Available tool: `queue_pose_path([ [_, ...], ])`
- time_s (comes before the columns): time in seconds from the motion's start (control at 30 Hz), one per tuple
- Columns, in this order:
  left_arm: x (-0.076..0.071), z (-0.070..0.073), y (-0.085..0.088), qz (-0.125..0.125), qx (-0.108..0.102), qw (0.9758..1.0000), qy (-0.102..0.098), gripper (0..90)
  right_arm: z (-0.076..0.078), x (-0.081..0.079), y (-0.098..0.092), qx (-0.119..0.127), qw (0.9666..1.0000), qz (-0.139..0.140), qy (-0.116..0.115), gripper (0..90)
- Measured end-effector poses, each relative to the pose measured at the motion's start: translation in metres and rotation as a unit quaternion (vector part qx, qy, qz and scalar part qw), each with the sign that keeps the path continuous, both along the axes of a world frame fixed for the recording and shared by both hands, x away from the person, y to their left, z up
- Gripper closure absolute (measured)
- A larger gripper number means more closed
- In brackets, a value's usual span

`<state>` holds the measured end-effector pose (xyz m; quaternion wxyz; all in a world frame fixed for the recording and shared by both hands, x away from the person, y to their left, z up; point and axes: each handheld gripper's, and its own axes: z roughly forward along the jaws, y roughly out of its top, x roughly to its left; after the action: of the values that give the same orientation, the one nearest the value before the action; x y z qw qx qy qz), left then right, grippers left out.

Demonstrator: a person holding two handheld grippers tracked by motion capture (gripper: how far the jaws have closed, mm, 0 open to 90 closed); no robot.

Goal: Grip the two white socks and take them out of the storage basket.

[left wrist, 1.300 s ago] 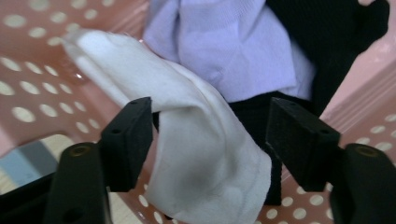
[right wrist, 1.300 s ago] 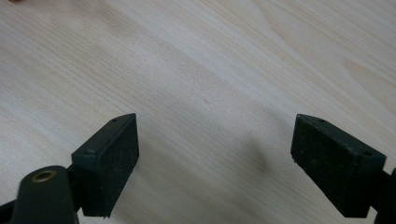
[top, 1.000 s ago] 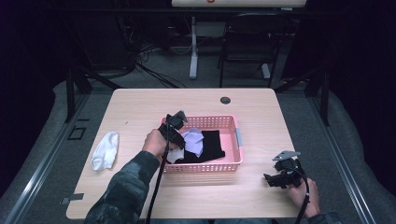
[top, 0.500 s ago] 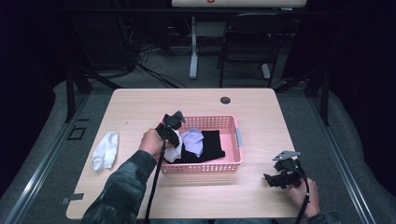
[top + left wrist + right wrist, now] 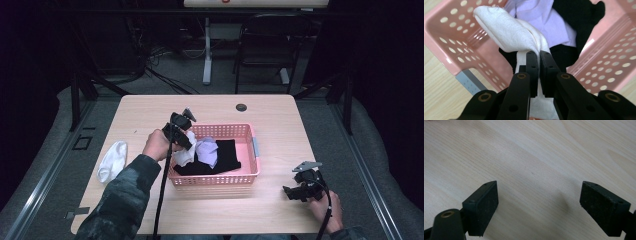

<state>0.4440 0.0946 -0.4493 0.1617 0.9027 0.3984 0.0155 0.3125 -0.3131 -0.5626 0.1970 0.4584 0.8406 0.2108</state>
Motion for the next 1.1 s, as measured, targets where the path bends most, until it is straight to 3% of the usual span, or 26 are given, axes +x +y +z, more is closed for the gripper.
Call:
queue_pose_path([
  [0.5, -0.005, 0.036, 0.002, -0.017, -0.004, 0.9994, -0.03, 86.2, 0.002, -0.003, -0.001, 0.0, 1.0, -0.001, -0.003, 14.5],
  [0.83, -0.008, 0.065, 0.006, -0.016, -0.01, 0.9983, -0.055, 86.1, 0.001, -0.002, 0.003, -0.009, 1.0, 0.003, 0.001, 14.5],
  [1.1, -0.009, 0.086, 0.019, -0.005, -0.016, 0.997, -0.076, 86.1, 0.001, -0.002, 0.002, 0.001, 1.0, 0.002, -0.004, 14.5],
])
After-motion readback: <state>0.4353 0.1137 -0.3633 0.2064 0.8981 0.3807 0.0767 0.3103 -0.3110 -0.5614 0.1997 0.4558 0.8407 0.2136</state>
